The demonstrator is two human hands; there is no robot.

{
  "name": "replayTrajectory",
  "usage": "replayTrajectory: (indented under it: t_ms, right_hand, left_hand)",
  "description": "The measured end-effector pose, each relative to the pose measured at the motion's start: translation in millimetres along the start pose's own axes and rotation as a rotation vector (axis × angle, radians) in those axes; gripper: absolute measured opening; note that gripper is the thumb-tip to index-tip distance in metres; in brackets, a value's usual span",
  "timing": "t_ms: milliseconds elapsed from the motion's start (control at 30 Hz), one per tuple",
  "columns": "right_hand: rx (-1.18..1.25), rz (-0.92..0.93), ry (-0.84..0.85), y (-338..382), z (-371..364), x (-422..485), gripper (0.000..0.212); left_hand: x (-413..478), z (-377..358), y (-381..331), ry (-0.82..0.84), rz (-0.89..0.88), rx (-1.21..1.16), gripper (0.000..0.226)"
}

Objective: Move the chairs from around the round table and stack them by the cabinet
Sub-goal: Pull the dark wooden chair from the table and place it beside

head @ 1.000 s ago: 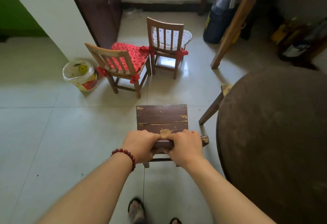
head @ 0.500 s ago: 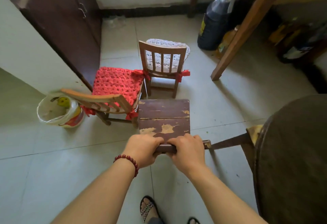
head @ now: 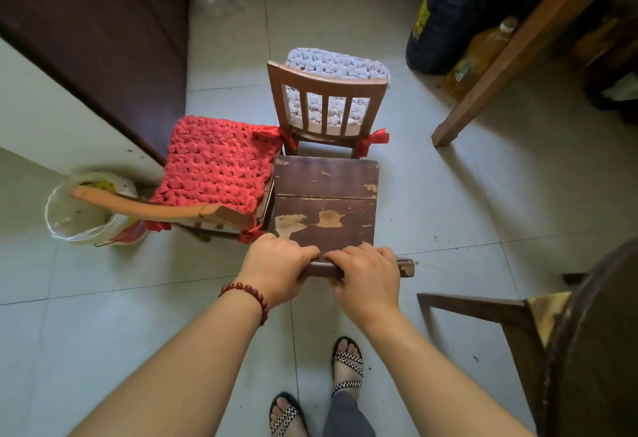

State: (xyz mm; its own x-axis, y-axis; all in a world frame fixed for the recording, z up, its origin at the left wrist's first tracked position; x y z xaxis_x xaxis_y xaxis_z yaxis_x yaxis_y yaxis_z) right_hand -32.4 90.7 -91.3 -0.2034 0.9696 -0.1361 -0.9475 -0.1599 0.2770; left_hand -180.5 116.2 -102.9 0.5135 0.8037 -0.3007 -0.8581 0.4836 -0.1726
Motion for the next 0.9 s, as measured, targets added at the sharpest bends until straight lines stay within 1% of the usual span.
replayTrajectory:
  t_ms: [167,300,467,733,833,900]
  right_hand:
    - [0.0,0.015,0.003,-12,-5,22,0.015]
    - [-0.021,0.003,-0.02,-19,-9,33,0.026]
    - [-0.017,0.009,-0.057,-25,-16,38,0.031]
    - [0.013,-0.007,-0.03,-26,-16,39,0.031]
    - [0.045,-0.028,0.011,-26,-15,40,0.025]
    - [0.088,-0.038,0.041,-28,-15,41,0.022]
  left_hand:
    - [24,-3,7,0.007,-0.002,0.005,0.015]
    - [36,-6,10,0.003,0.006,-0.021,0.014]
    - [44,-6,11,0.007,-0.006,-0.006,0.013]
    - [45,-5,12,0.057,0.016,0.004,0.017]
    - [43,-4,10,0.05,0.042,-0.012,0.018]
    - [43,-4,8,0.008,0.075,-0.049,0.02]
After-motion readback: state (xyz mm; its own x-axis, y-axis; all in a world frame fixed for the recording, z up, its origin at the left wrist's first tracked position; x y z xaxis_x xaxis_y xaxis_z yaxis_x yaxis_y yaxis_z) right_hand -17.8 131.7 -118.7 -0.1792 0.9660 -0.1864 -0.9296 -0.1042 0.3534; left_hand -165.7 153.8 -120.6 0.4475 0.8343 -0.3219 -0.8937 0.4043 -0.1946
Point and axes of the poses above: each hand's wrist, its own x-axis towards the middle knuckle, its own z-axis out of the back of the hand, y = z × x, the point moved 2 cm from there along x, towards the middle knuckle, and after that the axes turned 1 degree about y, right-handed, at the moved point
